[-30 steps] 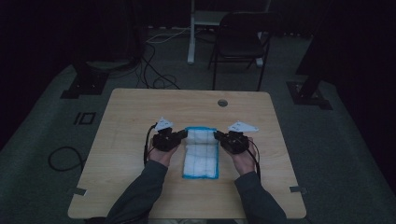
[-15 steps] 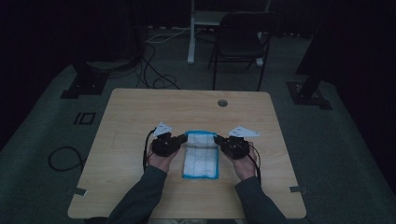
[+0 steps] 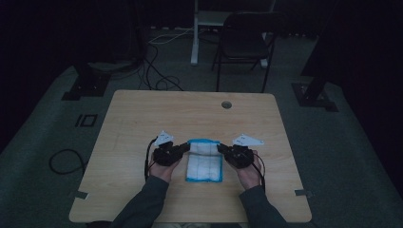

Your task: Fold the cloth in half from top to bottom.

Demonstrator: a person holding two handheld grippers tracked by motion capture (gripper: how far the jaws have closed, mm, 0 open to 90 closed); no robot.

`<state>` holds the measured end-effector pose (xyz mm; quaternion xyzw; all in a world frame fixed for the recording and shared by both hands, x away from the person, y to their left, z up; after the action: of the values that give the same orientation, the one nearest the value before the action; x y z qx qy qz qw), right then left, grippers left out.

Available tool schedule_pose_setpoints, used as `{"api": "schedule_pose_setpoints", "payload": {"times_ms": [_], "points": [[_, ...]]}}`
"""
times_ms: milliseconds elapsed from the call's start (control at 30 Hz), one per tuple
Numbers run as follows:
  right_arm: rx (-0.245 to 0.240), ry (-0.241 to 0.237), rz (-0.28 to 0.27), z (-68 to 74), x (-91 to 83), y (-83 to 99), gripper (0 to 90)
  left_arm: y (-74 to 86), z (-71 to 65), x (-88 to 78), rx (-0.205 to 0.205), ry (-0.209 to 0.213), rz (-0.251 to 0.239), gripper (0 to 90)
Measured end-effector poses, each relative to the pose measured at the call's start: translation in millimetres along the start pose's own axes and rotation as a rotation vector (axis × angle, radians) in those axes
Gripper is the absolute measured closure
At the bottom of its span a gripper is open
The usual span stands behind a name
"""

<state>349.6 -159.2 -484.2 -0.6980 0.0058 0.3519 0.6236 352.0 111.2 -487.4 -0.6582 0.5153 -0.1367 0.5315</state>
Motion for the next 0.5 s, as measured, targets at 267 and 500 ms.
{"api": "schedule_pose_setpoints", "payload": {"times_ms": [267, 500], "points": [[-0.001, -0.002, 0.004, 2.1, -5.0, 6.5, 85.4, 6.5, -4.9, -1.5, -0.006, 0.011, 0.001, 87.2], [0.006, -0.003, 0.006, 3.2, -9.6, 12.3, 85.4, 9.2, -10.4, -3.4, 0.0, 0.021, 0.002, 87.2]]}}
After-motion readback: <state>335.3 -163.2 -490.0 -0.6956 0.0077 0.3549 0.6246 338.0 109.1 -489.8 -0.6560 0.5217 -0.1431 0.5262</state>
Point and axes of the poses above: each handheld gripper's, and its own axes: x roughly forward along the jaws, y roughly out of its underside, z roughly to its left, the point moved 1 cm from there along x, roughly forward along the jaws, and after that the axes turned 13 degrees about y, right-handed, at the moved point
